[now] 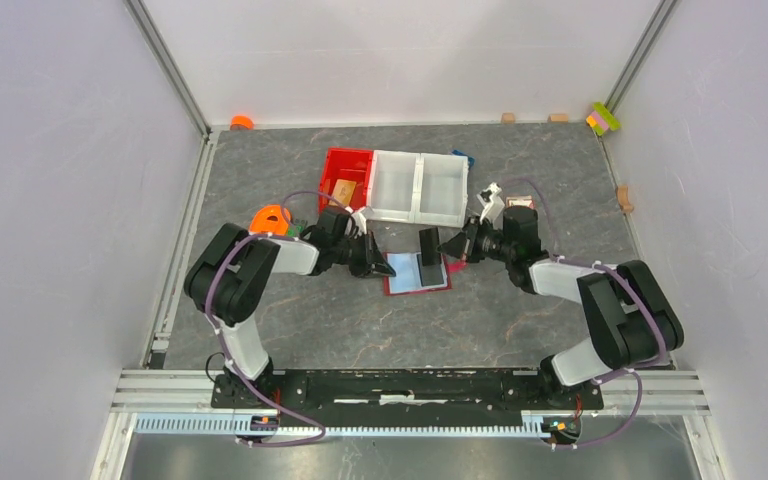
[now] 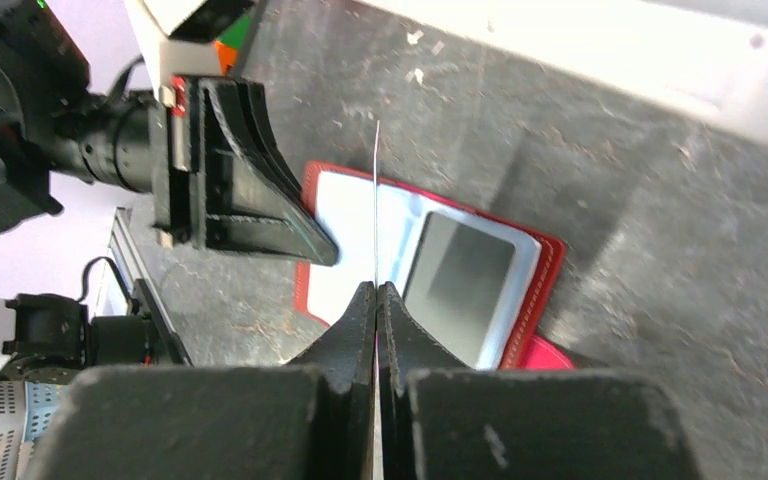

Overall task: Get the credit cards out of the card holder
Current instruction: Remove the credit card from the card holder, then place the credit card in the storage box.

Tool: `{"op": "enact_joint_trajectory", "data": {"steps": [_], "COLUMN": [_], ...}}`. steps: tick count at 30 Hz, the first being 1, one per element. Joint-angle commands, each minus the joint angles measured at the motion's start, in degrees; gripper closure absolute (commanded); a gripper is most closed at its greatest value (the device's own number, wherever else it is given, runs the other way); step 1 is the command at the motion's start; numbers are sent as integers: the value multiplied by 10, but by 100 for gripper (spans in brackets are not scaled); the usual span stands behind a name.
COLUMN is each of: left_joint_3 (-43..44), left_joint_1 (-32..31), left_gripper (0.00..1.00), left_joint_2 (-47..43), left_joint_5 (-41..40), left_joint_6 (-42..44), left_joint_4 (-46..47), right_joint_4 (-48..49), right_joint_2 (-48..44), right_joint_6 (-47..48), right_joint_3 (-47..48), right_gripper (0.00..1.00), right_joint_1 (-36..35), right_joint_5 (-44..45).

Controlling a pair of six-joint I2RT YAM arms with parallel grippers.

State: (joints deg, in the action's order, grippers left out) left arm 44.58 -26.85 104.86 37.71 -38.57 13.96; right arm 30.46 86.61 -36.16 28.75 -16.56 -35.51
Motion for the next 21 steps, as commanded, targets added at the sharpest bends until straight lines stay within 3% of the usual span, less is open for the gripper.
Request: {"op": "enact_joint_trajectory", "data": {"steps": [1, 9, 21], "left_joint_3": [-17, -48, -67], "left_joint_1": [-3, -14, -15], "left_gripper": [98, 98, 98], "left_joint_2": [-48, -96, -144], "left_joint_5": [-56, -110, -137], "left_joint_6": [37, 34, 64], "left_joint_4": [-29, -55, -55], "right_joint_4": [-32, -50, -132], "right_joint_2": [-17, 77, 243], "right_joint_6": [-16, -81, -114], "right_joint_3": [63, 240, 478], "right_gripper": [100, 100, 100], "right_joint_1": [-27, -70, -95], "right_joint_5": [28, 70, 212]}}
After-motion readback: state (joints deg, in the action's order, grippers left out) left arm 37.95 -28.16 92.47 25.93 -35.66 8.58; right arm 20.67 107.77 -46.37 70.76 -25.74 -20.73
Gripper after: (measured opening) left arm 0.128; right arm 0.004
